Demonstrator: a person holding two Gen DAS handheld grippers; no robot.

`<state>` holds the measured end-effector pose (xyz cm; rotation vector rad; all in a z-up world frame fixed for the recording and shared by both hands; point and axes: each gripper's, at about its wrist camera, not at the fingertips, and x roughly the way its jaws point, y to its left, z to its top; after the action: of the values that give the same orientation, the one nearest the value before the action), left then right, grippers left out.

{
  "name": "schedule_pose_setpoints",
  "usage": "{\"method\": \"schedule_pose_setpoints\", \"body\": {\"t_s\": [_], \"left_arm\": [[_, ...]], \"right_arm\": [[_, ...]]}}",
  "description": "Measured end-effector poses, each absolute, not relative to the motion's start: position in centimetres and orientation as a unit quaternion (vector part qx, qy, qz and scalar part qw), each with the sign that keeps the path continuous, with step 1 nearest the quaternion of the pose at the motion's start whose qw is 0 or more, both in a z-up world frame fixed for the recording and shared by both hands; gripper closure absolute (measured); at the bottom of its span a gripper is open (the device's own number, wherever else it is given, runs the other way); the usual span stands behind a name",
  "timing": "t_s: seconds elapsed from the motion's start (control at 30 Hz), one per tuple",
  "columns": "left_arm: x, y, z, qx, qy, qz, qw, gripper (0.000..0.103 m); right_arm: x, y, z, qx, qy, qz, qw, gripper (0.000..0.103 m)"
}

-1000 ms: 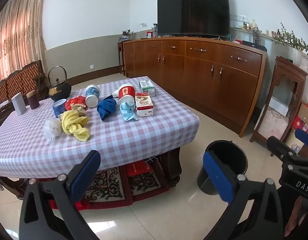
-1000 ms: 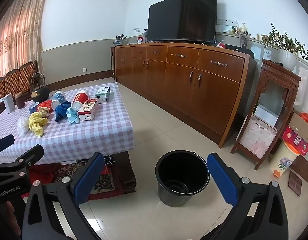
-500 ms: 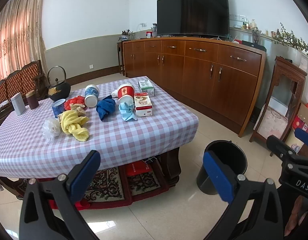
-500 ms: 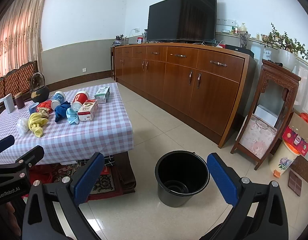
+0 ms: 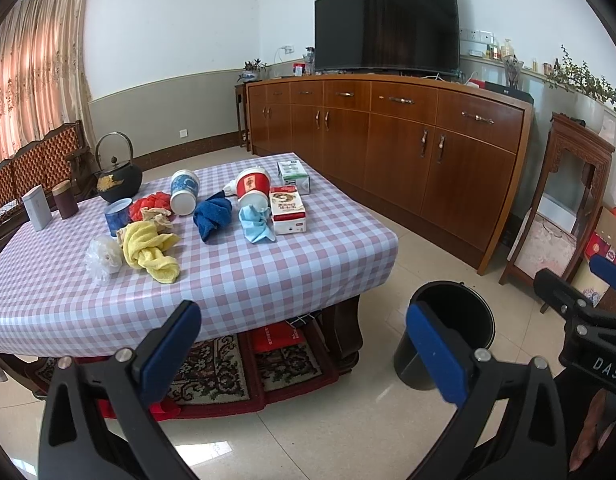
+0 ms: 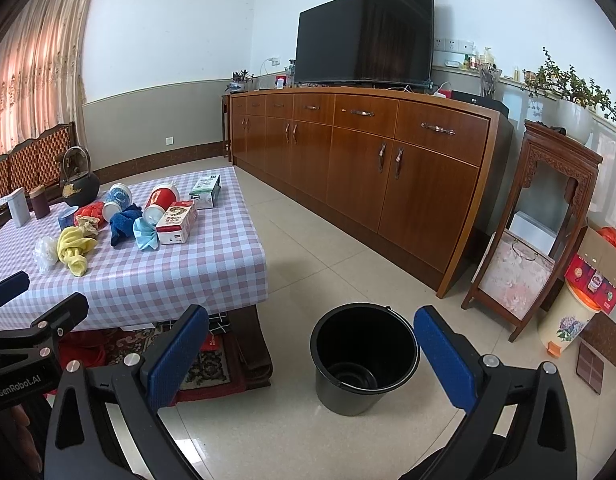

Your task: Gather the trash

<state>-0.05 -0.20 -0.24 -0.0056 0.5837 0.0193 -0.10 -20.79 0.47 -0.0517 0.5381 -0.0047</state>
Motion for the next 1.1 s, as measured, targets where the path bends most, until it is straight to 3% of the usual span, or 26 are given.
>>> {"method": "schedule_pose_setpoints", "body": {"t_s": [1.1], "left_arm": [[-0.2,-0.08,-0.43,-0.004,0.289,0.011,0.957,0.0]], "right_arm": [[-0.29,-20.9,0.46,-0.024,0.266,-0.003,0.964,0.0]]}}
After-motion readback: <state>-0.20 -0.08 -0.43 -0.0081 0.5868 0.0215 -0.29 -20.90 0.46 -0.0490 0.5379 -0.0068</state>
